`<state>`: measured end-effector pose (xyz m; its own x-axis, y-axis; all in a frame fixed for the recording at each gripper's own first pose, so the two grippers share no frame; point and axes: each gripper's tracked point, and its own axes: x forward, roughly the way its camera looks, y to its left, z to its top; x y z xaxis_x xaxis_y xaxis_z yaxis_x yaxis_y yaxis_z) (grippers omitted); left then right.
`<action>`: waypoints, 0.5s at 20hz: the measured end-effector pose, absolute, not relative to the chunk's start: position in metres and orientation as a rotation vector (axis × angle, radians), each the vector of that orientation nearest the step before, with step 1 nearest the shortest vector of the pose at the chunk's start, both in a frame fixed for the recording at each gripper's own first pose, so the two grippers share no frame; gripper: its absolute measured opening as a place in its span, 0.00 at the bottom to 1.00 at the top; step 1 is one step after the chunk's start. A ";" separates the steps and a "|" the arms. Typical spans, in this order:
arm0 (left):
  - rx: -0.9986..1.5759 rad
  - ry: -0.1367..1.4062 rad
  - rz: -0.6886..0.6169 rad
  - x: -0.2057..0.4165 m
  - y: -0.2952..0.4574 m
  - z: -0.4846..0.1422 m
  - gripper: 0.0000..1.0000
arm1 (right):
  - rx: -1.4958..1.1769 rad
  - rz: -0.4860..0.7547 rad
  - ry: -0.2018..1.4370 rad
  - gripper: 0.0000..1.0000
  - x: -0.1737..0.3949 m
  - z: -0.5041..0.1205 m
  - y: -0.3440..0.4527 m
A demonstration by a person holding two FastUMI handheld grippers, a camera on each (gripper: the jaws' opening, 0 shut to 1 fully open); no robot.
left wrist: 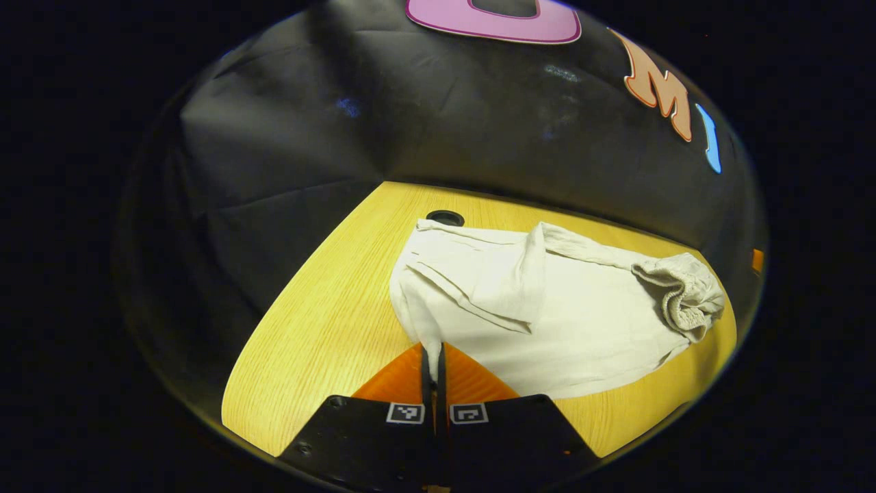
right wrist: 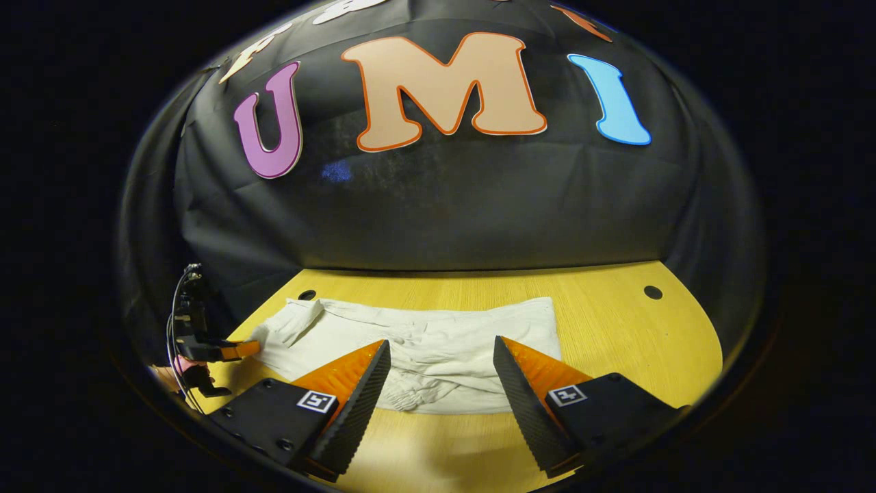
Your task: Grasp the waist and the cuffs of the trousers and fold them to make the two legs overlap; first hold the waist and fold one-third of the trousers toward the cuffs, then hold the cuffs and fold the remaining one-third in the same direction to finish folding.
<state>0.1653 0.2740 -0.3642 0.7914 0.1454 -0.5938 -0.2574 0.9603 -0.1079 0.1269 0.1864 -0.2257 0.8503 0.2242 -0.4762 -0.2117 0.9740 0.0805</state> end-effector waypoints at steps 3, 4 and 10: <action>-0.239 0.584 0.226 0.169 0.267 -0.355 0.00 | 0.034 0.220 0.510 0.97 0.118 -0.225 0.179; -0.244 0.568 0.222 0.170 0.266 -0.347 0.00 | 0.036 0.214 0.512 0.97 0.115 -0.224 0.175; -0.255 0.452 0.145 0.195 0.223 -0.280 0.00 | 0.066 0.185 0.493 0.97 0.109 -0.205 0.150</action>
